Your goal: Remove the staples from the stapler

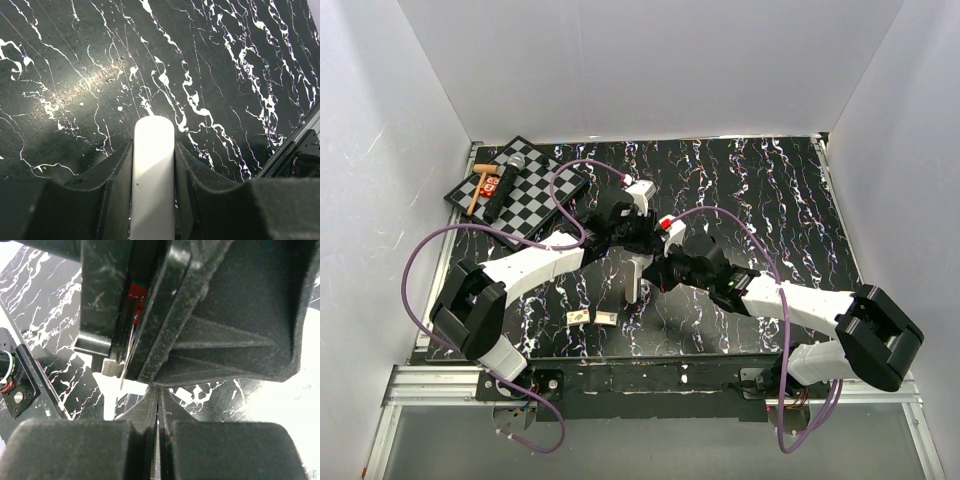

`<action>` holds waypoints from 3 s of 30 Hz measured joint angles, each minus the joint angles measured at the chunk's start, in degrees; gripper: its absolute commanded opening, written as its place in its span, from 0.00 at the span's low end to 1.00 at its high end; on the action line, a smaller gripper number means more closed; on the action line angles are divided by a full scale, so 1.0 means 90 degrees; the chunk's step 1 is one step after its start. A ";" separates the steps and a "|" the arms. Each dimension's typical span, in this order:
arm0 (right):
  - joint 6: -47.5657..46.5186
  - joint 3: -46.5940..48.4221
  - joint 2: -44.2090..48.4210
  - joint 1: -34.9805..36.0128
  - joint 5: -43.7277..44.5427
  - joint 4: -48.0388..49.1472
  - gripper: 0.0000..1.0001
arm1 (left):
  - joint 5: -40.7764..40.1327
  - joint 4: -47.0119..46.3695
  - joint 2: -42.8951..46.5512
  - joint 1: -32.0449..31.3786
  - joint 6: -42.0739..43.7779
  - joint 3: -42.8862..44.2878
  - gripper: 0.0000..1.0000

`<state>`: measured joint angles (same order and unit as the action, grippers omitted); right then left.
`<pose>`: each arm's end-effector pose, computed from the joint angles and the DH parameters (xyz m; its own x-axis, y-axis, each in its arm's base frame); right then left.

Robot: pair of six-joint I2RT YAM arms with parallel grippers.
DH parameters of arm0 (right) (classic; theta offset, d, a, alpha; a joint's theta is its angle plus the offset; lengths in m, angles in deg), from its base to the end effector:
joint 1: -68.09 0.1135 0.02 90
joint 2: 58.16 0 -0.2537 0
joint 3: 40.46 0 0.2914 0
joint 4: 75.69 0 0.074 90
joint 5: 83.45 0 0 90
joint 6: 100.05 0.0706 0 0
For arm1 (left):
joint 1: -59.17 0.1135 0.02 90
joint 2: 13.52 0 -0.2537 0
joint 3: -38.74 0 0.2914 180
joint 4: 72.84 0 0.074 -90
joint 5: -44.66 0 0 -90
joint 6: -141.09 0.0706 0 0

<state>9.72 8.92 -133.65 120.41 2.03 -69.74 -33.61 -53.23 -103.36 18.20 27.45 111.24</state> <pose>0.2118 0.2833 0.1811 -0.4804 -0.0704 -0.8742 -0.7138 0.6106 0.3431 0.3015 -0.2809 0.1943 -0.7224 0.1073 -0.6831 0.5185 0.7377 -0.4324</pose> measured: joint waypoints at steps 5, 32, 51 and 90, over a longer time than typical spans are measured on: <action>0.0134 -0.0131 -0.0022 -0.0024 -0.0046 0.0221 0.01 | 0.0027 0.0352 -0.0202 -0.0029 0.0104 0.0362 0.00; 0.0498 -0.0537 -0.0182 -0.0104 -0.0449 0.0947 0.01 | -0.0015 0.1579 -0.0843 -0.0284 0.0510 0.1379 0.00; 0.0673 -0.0811 -0.0364 -0.0347 -0.0712 0.1372 0.01 | -0.0165 0.1603 -0.0840 -0.0299 0.0508 0.1382 0.00; 0.0833 -0.0568 -0.0386 -0.0449 -0.0945 0.1350 0.01 | -0.0323 0.1615 -0.0661 -0.0257 0.0580 0.1443 0.00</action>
<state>17.22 3.80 -137.12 116.36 -6.47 -57.59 -36.52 -38.69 -109.30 15.89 32.68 124.22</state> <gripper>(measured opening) 0.022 0.318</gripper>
